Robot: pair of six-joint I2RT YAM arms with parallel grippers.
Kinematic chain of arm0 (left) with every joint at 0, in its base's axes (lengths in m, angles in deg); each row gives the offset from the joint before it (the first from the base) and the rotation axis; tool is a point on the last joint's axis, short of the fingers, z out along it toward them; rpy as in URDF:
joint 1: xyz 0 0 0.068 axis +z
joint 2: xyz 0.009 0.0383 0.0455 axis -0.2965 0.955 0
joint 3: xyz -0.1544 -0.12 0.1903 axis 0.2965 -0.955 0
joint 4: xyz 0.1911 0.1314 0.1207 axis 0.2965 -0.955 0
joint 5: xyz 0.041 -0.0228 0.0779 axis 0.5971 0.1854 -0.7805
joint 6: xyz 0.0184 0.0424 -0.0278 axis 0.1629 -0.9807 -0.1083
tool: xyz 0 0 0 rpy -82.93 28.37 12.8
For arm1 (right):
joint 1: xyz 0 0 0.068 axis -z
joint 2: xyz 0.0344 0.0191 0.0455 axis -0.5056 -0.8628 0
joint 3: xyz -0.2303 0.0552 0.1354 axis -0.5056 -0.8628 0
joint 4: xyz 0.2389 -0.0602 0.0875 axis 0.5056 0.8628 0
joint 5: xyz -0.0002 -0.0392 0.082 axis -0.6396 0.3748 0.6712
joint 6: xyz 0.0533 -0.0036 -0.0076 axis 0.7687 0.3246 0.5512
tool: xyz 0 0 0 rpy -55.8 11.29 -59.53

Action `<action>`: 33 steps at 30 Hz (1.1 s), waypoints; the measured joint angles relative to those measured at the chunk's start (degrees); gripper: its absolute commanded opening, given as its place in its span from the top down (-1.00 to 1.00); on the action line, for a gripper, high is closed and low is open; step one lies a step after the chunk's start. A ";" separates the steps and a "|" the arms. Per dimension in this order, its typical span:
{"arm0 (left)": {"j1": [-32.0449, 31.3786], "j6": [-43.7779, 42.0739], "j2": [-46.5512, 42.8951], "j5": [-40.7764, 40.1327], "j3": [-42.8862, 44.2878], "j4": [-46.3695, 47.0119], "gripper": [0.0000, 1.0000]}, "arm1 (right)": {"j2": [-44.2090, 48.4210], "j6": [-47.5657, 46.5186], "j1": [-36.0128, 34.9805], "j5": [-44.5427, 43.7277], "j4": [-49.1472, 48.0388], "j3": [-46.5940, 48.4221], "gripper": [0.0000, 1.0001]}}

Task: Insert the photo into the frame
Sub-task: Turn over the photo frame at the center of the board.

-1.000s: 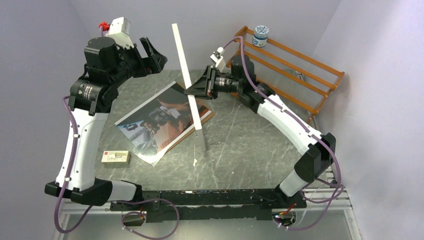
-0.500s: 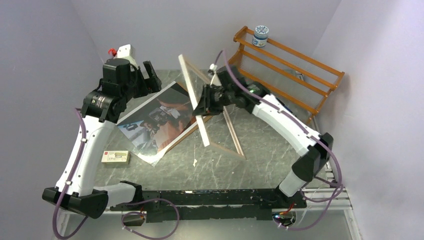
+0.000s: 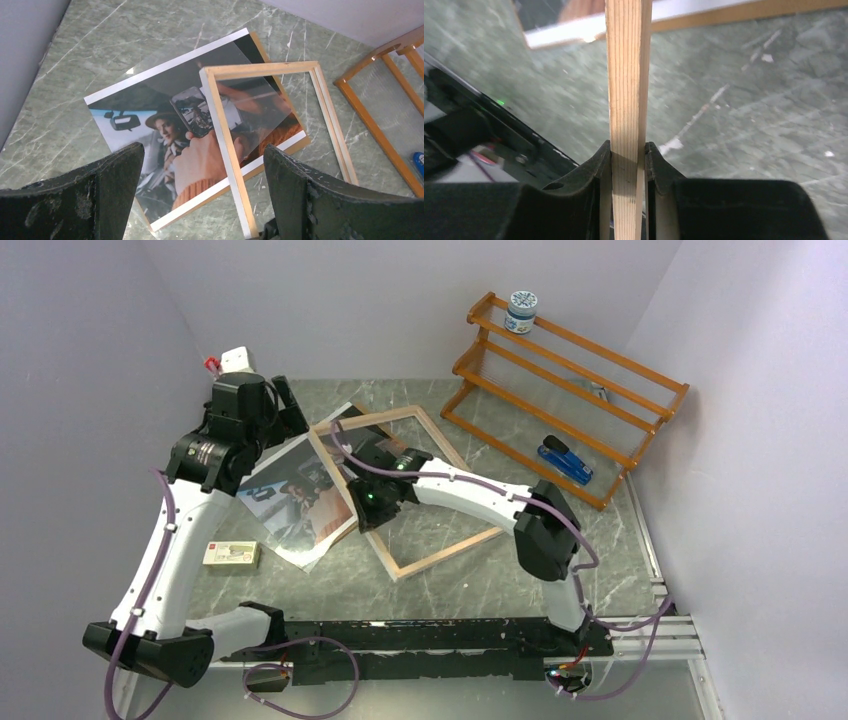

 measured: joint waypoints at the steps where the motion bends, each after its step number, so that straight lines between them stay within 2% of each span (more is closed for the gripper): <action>1: 0.07 0.09 0.07 0.04 0.00 -0.15 -0.88 | 1.25 -0.94 -0.07 -0.17 -1.36 -2.82 1.00; 11: 1.36 0.31 2.73 6.32 -3.43 0.76 -0.88 | 21.40 -11.72 0.35 -0.90 -10.93 -36.26 0.89; 18: 3.30 1.14 9.94 13.16 -6.93 1.64 -0.88 | 22.93 -14.10 0.35 -2.36 -15.41 -44.72 0.84; 20: 4.04 1.18 11.85 14.49 -7.39 1.86 -0.88 | 22.75 -14.23 0.33 -2.36 -16.70 -45.68 0.72; 24: 6.78 0.90 15.39 16.63 -7.67 2.58 -0.88 | 21.77 -14.25 0.22 -2.43 -18.01 -46.29 0.24; 27: 9.90 0.04 17.86 18.56 -7.67 3.76 -0.88 | 21.55 -13.07 0.39 -1.86 -18.62 -46.62 -0.05; 29: 12.17 -1.01 20.02 20.04 -7.67 4.72 -0.88 | 21.62 -12.31 0.85 -1.31 -19.10 -46.62 -0.15; 33: 15.96 -3.89 26.16 22.99 -5.51 5.42 -0.88 | 22.49 -11.41 3.13 0.61 -20.09 -46.40 -0.23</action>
